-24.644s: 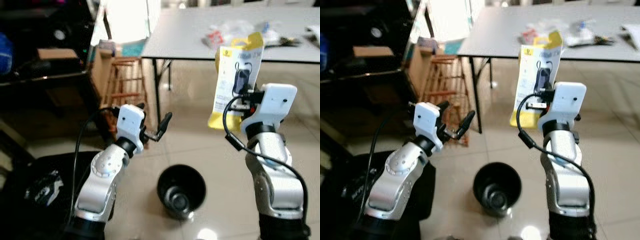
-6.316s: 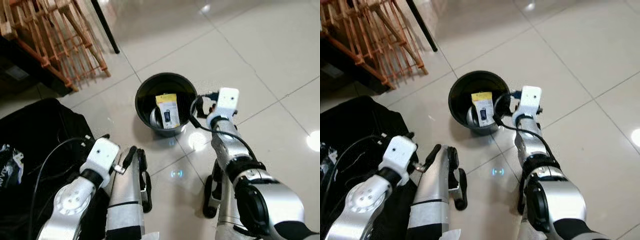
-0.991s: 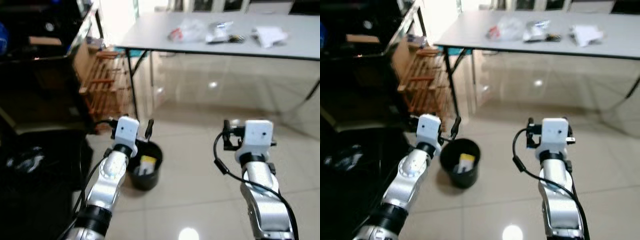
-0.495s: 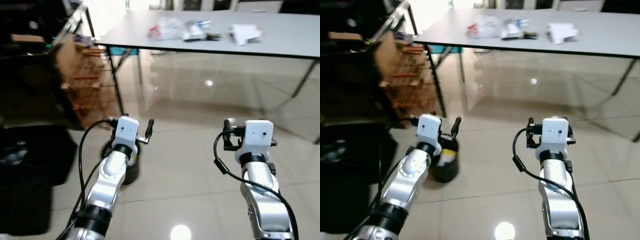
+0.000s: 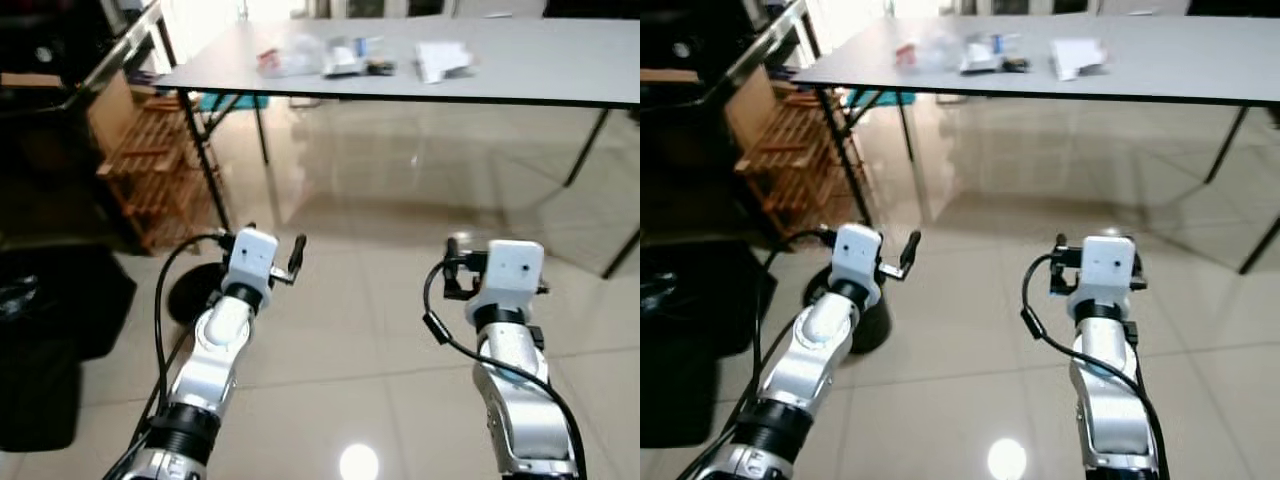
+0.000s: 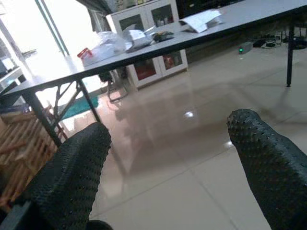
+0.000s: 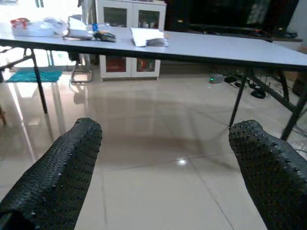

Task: Picking trash to rubbish bin

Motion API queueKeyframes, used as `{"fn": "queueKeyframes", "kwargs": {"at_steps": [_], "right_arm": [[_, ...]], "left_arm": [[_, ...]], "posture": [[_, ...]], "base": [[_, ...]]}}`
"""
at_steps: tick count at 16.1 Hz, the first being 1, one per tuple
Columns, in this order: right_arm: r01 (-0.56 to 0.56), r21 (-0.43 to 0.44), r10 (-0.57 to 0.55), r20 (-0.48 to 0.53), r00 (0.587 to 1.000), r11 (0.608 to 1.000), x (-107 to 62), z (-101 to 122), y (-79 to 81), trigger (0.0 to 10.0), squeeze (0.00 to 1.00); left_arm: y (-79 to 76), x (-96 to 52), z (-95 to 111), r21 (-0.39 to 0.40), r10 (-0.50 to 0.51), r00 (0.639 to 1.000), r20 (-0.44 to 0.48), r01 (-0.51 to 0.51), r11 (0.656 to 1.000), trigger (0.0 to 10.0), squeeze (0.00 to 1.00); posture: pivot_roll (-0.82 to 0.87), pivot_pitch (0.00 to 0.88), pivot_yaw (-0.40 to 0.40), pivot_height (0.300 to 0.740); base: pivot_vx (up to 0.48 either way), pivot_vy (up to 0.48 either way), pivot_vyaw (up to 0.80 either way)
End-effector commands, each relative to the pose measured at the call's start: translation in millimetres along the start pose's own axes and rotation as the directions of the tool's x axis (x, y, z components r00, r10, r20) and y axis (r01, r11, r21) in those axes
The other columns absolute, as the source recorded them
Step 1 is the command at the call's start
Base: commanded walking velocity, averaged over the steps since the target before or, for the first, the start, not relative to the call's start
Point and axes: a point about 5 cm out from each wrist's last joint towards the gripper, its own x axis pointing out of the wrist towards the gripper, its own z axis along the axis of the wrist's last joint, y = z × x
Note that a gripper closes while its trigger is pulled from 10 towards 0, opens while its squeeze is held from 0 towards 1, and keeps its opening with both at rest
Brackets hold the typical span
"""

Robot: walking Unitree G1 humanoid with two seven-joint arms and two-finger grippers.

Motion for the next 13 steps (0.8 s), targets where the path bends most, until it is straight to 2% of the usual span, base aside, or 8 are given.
{"fn": "queueKeyframes", "kwargs": {"at_steps": [1, 3, 4, 7, 13], "right_arm": [[-0.017, 0.018, 0.017, -0.008, 1.000, 1.000, -2.0, -2.4, 7.9, 10.0, 0.67], [-0.013, 0.022, 0.014, -0.006, 1.000, 1.000, -0.5, -2.4, 9.2, 10.0, 0.67], [-0.013, 0.023, 0.013, -0.002, 1.000, 1.000, 1.2, -1.6, 9.8, 10.0, 0.66], [-0.016, 0.021, 0.016, 0.005, 1.000, 1.000, 1.9, -0.7, 9.9, 10.0, 0.66], [-0.046, -0.001, 0.046, 0.011, 0.999, 0.999, 1.6, 0.0, 11.6, 10.0, 0.66]], "left_arm": [[7.5, -1.1, -2.0, 0.020, 0.007, 1.000, -0.013, -0.006, 1.000, 10.0, 0.00], [7.5, 0.7, -0.5, 0.025, 0.003, 1.000, -0.010, -0.003, 1.000, 10.0, 0.00], [7.6, 1.4, 0.1, 0.003, 0.006, 1.000, -0.004, -0.006, 1.000, 10.0, 0.00], [6.9, 0.0, 1.1, 0.009, -0.015, 1.000, 0.008, 0.015, 1.000, 10.0, 0.00], [6.5, -5.3, -1.1, -0.004, -0.014, 1.000, 0.011, 0.014, 1.000, 10.0, 0.00]], "posture": [[-0.06, 0.067, 0.123, 0.740], [-0.05, 0.065, 0.126, 0.740], [-0.05, 0.064, 0.126, 0.740], [-0.05, 0.063, 0.116, 0.740], [-0.05, 0.074, 0.095, 0.740]], "base": [[0.000, -0.368, 0.00], [0.000, -0.366, 0.00], [0.000, 0.000, 0.00], [0.000, 0.000, 0.00], [0.477, 0.000, 0.00]]}}
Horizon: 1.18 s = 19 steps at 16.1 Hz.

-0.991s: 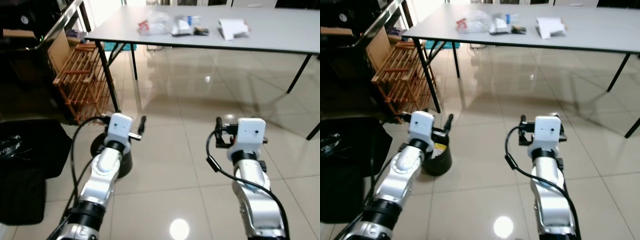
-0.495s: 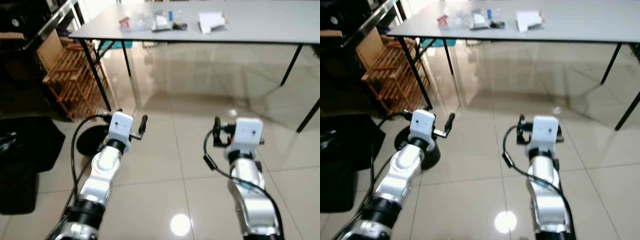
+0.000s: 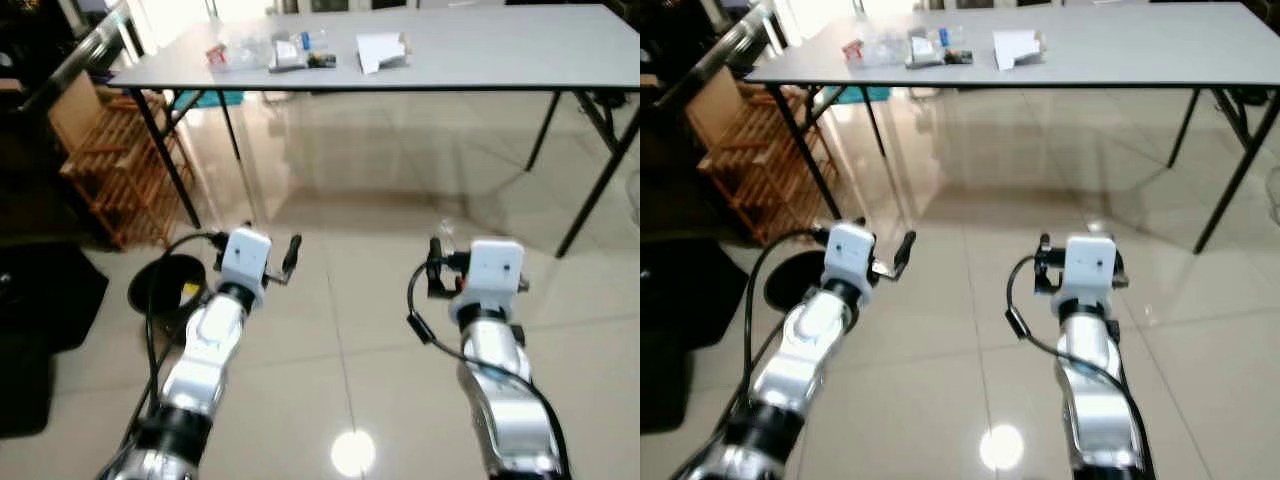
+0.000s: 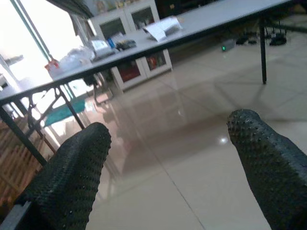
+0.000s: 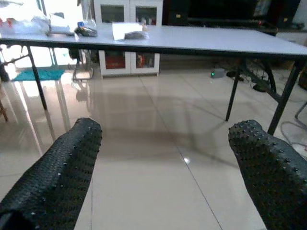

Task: Picking trash to rubbish bin

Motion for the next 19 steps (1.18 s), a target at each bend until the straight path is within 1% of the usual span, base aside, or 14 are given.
{"fn": "queueKeyframes", "kwargs": {"at_steps": [1, 19], "right_arm": [[-0.004, 0.007, 0.004, 0.005, 1.000, 1.000, 0.1, 1.3, 0.9, 10.0, 0.66], [-0.006, -0.003, 0.006, 0.004, 1.000, 1.000, 0.4, -0.6, -1.7, 10.0, 0.66]], "left_arm": [[6.1, -1.0, 1.9, 0.005, 0.008, 1.000, 0.011, -0.008, 1.000, 10.0, 0.00], [0.9, -0.1, 1.0, 0.000, -0.004, 1.000, 0.008, 0.004, 1.000, 10.0, 0.00]], "posture": [[-0.05, 0.075, 0.094, 0.740], [-0.06, 0.071, 0.091, 0.740]], "base": [[0.480, 0.000, 0.00], [0.480, 0.000, 0.00]]}}
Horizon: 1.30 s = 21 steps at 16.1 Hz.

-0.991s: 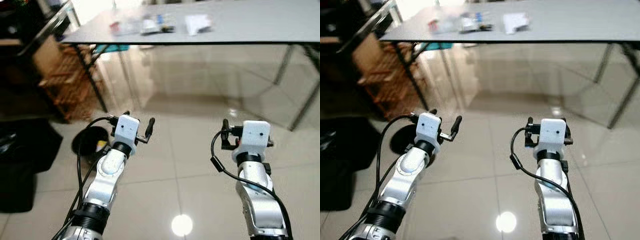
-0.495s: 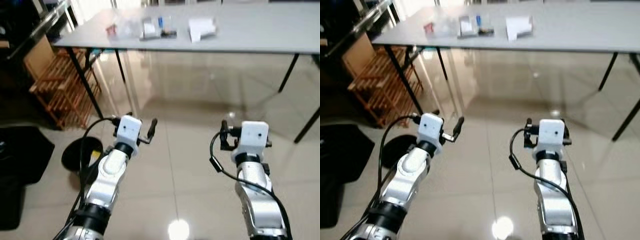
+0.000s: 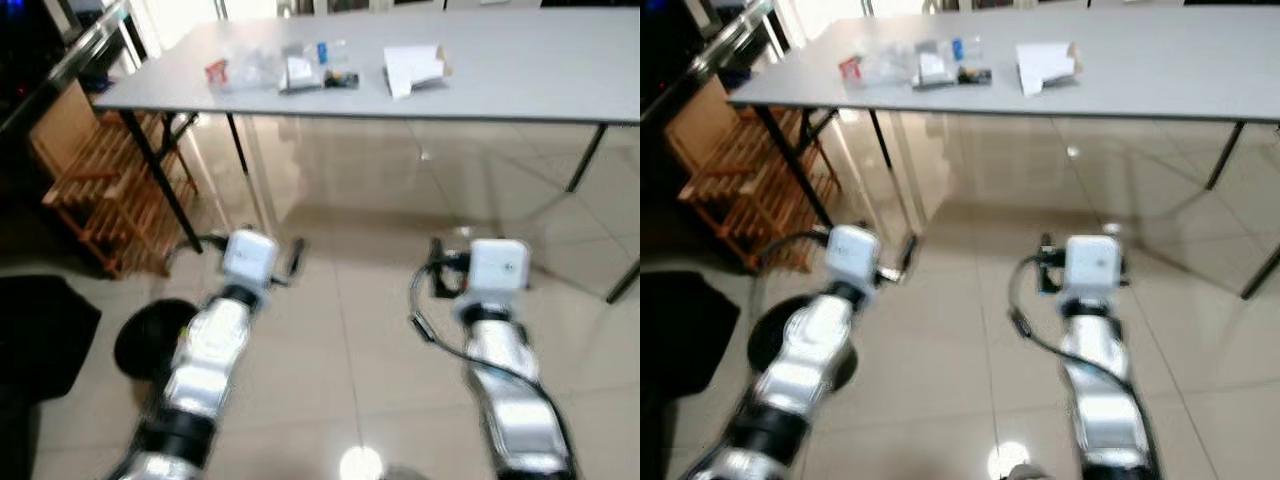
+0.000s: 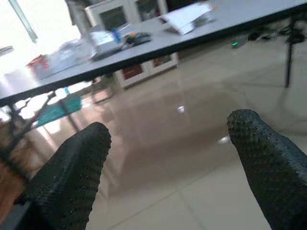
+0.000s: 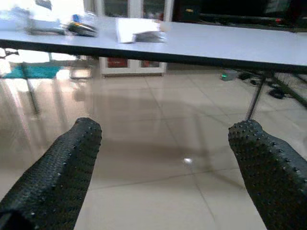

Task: Picking trash to rubbish bin

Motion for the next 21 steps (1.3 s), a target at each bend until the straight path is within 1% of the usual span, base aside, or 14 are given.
{"fn": "queueKeyframes", "kwargs": {"at_steps": [1, 16, 18, 20, 21], "right_arm": [[-0.024, 0.017, 0.023, 0.010, 1.000, 1.000, -0.8, 3.5, 7.4, 10.0, 0.66], [-0.017, 0.016, 0.017, 0.004, 1.000, 1.000, -2.4, 2.6, 5.7, 10.0, 0.66], [-0.016, 0.015, 0.016, 0.003, 1.000, 1.000, -2.4, 2.4, 5.7, 10.0, 0.66], [-0.016, 0.013, 0.016, 0.004, 1.000, 1.000, -2.6, 2.4, 5.9, 10.0, 0.67], [-0.016, 0.012, 0.016, 0.004, 1.000, 1.000, -2.9, 2.4, 5.8, 10.0, 0.67]], "left_arm": [[12.5, -2.1, -0.4, 0.014, 0.031, 1.000, -0.002, -0.031, 0.999, 10.0, 0.00], [8.6, -0.9, -1.8, 0.019, 0.018, 1.000, -0.008, -0.017, 1.000, 10.0, 0.00], [8.3, -0.4, -2.2, 0.022, 0.015, 1.000, -0.011, -0.015, 1.000, 10.0, 0.00], [7.4, -0.1, -2.4, 0.017, 0.011, 1.000, -0.013, -0.011, 1.000, 10.0, 0.00], [6.9, -0.1, -1.5, 0.008, 0.010, 1.000, -0.005, -0.010, 1.000, 10.0, 0.00]], "posture": [[-0.06, 0.071, 0.091, 0.740], [-0.07, 0.077, 0.097, 0.740], [-0.07, 0.076, 0.100, 0.740], [-0.07, 0.076, 0.100, 0.740], [-0.07, 0.076, 0.100, 0.740]], "base": [[0.480, 0.000, 0.00], [0.476, 0.000, 0.00], [0.429, 0.000, 0.00], [0.390, -0.266, 0.00], [0.000, 0.000, 0.00]]}}
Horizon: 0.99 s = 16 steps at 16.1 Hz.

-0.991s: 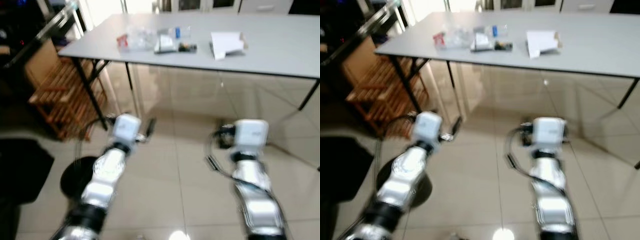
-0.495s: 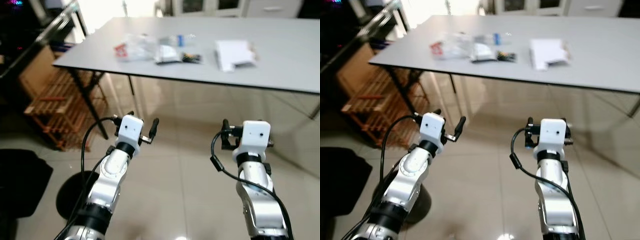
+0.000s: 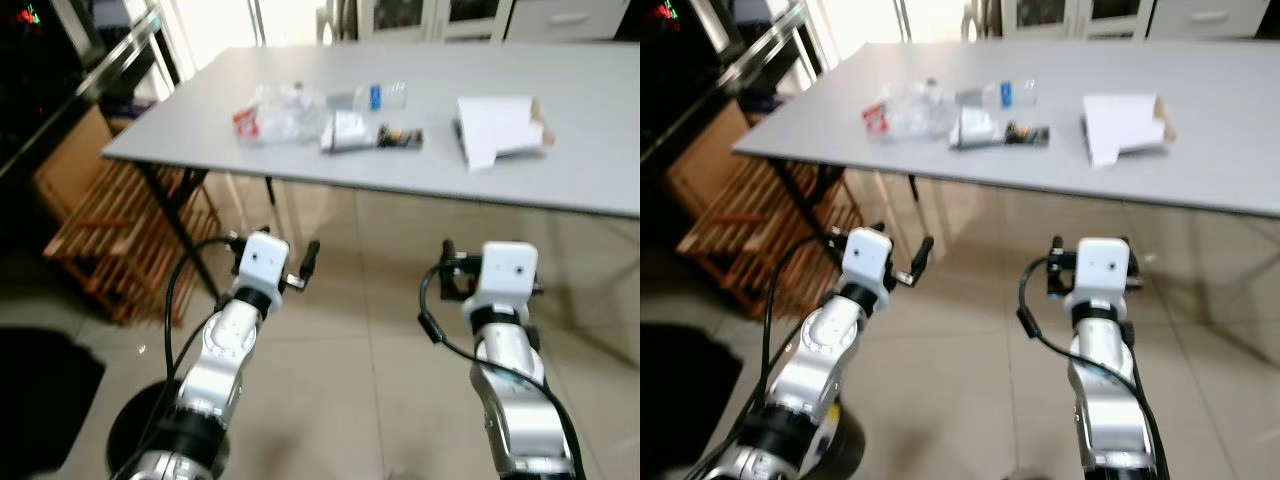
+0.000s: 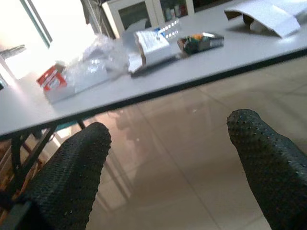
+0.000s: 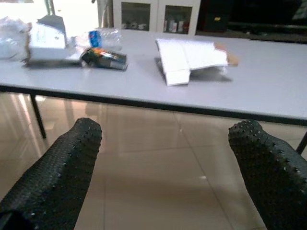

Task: Picking trash to rubbish bin

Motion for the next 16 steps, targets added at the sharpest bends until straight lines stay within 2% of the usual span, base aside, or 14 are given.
{"fn": "queueKeyframes", "kwargs": {"at_steps": [1, 9, 13, 16], "right_arm": [[-0.019, 0.005, 0.019, 0.000, 1.000, 1.000, -1.2, 1.6, 6.2, 10.0, 0.67], [-0.015, -0.004, 0.015, 0.006, 1.000, 1.000, 1.8, 2.7, 3.7, 10.0, 0.67], [-0.011, -0.002, 0.011, 0.002, 1.000, 1.000, 1.7, 2.1, 3.0, 10.0, 0.66], [-0.012, -0.003, 0.012, 0.001, 1.000, 1.000, 0.6, 1.6, 1.7, 10.0, 0.66]], "left_arm": [[9.1, -1.9, -0.7, -0.001, 0.021, 1.000, 0.000, -0.021, 1.000, 10.0, 0.00], [5.9, 1.4, -0.2, 0.003, 0.006, 1.000, 0.000, -0.006, 1.000, 10.0, 0.00], [4.4, 1.5, -0.6, -0.010, -0.001, 1.000, 0.000, 0.001, 1.000, 10.0, 0.00], [3.5, 1.3, -0.9, -0.030, 0.005, 1.000, 0.003, -0.005, 1.000, 10.0, 0.00]], "posture": [[-0.07, 0.073, 0.099, 0.740], [-0.08, 0.062, 0.092, 0.740], [-0.08, 0.062, 0.091, 0.740], [-0.09, 0.068, 0.088, 0.740]], "base": [[0.000, 0.000, 0.00], [0.000, -0.038, 0.71], [0.000, -0.480, 0.00], [0.000, -0.090, 0.00]]}}
